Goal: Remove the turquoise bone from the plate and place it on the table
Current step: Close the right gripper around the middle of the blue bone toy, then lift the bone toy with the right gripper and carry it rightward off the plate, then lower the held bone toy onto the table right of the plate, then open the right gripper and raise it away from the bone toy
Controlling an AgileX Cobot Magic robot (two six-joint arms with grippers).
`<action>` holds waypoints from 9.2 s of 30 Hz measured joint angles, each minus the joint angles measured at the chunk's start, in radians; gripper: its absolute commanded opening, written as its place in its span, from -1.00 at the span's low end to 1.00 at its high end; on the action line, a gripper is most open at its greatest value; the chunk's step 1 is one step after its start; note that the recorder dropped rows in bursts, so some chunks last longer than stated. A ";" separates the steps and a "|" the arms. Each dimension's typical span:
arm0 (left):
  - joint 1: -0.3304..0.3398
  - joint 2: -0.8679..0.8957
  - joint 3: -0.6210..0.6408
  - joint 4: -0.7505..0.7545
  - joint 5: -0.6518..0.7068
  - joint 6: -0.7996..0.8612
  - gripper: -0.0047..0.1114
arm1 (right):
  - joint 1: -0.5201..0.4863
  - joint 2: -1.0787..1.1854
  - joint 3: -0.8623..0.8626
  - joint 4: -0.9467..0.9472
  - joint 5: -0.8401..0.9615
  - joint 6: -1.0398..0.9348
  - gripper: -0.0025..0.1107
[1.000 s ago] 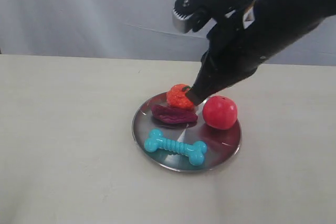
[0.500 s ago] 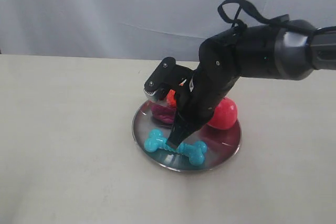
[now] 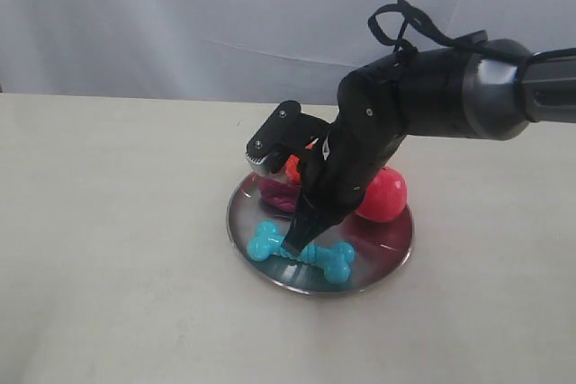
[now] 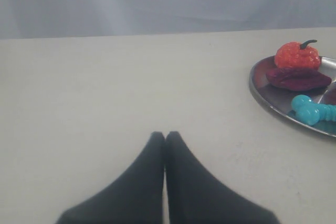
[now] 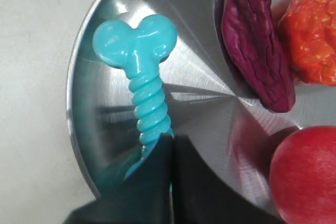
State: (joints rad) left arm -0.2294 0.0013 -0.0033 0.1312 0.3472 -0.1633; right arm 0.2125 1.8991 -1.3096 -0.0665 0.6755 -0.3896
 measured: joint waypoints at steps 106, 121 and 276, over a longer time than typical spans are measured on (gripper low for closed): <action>0.000 0.000 0.000 0.000 0.000 0.000 -0.92 | 0.004 0.060 0.000 0.067 -0.116 0.005 -0.96; 0.000 0.000 0.000 0.000 0.000 0.000 -0.92 | 0.010 -0.275 0.000 0.018 0.115 0.281 -0.96; 0.000 0.000 0.000 0.000 0.000 0.000 -0.92 | 0.060 -1.099 0.358 -0.259 0.473 0.996 -0.30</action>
State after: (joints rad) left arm -0.2294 0.0013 -0.0033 0.1312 0.3472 -0.1633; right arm 0.2721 0.7999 -0.9514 -0.3250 1.1488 0.6061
